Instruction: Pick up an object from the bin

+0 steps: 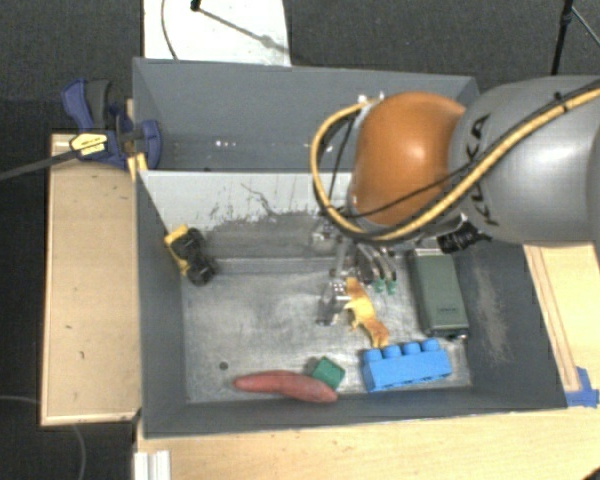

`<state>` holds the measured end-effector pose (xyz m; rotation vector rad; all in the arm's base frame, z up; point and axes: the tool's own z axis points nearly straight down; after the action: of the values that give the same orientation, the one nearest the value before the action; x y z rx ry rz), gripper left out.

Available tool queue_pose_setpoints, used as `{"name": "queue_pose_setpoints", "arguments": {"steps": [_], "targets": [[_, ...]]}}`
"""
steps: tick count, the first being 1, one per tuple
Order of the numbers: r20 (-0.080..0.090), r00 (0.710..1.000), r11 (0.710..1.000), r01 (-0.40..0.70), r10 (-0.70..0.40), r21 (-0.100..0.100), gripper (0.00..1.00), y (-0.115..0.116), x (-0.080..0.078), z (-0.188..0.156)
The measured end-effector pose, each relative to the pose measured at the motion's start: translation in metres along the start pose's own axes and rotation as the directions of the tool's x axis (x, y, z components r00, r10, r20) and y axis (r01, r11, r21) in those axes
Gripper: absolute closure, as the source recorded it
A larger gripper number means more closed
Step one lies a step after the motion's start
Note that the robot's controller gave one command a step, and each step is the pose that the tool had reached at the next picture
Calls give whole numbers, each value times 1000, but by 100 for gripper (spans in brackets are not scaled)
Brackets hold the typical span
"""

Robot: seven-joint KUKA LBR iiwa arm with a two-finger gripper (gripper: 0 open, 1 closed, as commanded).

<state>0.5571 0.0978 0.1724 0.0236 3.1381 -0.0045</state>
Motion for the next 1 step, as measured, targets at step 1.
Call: {"name": "queue_pose_setpoints", "arguments": {"steps": [1], "targets": [[0,998,998,-56,56,-4,100,52,-10,3]]}}
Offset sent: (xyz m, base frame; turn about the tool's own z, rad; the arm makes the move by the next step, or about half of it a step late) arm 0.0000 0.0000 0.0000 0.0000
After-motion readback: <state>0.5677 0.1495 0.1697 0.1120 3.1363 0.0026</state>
